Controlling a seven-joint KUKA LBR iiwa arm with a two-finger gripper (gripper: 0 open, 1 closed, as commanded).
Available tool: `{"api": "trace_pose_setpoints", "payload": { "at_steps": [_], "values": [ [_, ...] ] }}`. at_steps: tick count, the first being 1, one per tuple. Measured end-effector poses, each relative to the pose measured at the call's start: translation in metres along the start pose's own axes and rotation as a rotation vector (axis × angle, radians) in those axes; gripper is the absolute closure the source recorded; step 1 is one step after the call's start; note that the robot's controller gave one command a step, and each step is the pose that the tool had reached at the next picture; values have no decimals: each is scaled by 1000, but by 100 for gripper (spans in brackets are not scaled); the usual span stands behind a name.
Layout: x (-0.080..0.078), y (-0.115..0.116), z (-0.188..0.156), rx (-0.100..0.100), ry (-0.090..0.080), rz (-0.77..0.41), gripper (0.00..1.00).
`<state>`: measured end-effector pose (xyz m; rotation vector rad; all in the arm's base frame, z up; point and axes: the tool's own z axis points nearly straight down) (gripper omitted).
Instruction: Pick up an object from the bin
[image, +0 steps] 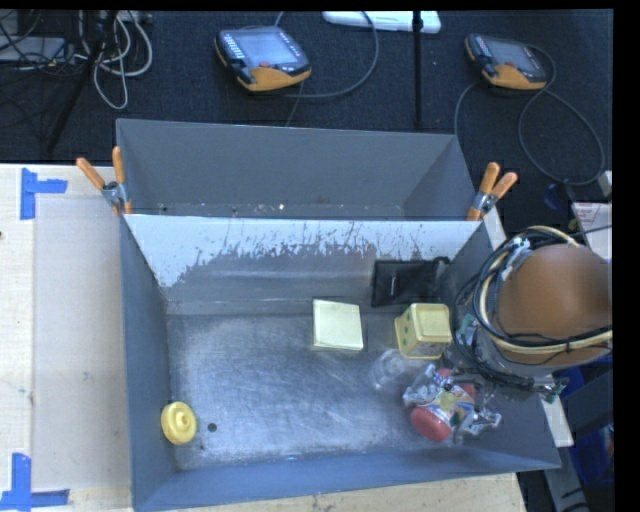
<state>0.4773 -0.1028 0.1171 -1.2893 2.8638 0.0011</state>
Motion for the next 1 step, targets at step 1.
{"api": "trace_pose_setpoints", "payload": {
  "at_steps": [1],
  "values": [
    [0, 1, -7, -4, 2, 0, 100]
  ]
}}
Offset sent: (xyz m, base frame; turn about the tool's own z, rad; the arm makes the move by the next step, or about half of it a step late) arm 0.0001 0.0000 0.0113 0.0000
